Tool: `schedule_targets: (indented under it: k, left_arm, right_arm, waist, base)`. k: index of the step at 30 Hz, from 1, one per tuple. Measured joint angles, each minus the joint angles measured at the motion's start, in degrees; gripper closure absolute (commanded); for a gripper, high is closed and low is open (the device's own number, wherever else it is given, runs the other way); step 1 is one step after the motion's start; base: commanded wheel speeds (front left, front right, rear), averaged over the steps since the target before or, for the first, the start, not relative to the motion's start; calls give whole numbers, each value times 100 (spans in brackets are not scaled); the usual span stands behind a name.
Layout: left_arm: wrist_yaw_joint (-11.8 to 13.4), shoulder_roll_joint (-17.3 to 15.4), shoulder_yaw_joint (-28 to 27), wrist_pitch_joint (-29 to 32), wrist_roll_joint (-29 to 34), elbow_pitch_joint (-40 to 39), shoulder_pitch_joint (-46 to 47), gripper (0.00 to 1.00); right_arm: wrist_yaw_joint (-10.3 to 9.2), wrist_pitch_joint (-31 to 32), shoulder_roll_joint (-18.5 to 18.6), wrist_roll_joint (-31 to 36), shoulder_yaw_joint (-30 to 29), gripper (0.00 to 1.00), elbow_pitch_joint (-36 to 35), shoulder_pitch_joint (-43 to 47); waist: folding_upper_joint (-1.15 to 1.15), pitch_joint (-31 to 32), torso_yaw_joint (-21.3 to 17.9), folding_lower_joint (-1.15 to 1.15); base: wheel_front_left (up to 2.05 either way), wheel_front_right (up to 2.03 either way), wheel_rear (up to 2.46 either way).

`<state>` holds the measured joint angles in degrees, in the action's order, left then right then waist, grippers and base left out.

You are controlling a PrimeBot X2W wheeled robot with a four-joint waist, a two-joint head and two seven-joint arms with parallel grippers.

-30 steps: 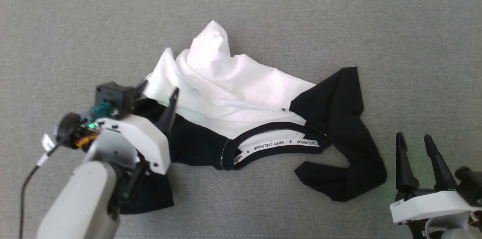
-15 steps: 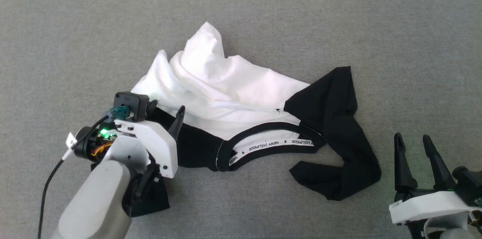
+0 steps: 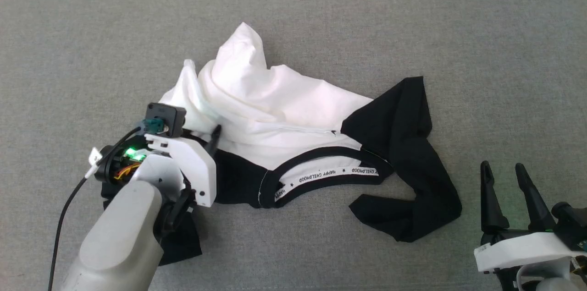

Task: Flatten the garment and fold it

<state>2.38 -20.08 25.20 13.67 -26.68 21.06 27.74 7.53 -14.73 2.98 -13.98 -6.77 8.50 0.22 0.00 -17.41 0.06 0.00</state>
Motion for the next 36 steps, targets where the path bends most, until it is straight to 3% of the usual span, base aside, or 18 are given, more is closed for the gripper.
schedule_targets:
  k: [9,16,24,30,32,33,36]
  left_arm:
    - [-176,47,60,-349,1,143,172,100]
    - [-118,-10,124,-348,167,-241,355,100]
    - [21,-29,278,211,428,-781,1096,100]
    - [-5,77,432,710,504,-274,1734,98]
    - [-32,125,461,750,504,8,1822,54]
    - [-31,149,461,746,504,136,1859,0]
    - [-31,233,452,581,499,382,1952,0]
  right_arm:
    - [0,0,1,0,-52,0,12,1]
    - [0,0,0,-2,-40,0,87,8]
    - [0,0,0,-12,18,0,90,8]
    - [0,0,0,-81,135,0,98,-39]
    - [0,0,0,-124,162,0,97,-100]
    - [0,0,-1,-140,163,0,96,-133]
    - [0,0,0,-186,129,0,90,-168]
  waist:
    - [0,20,50,0]
    - [0,199,137,0]
    - [0,244,190,0]
    - [0,52,31,1]
    - [0,-28,-56,1]
    - [0,-69,-103,1]
    - [0,-202,-239,1]
  base:
    - [0,0,0]
    - [0,0,0]
    - [0,0,0]
    - [0,0,0]
    - [0,0,0]
    - [0,0,0]
    - [0,0,0]
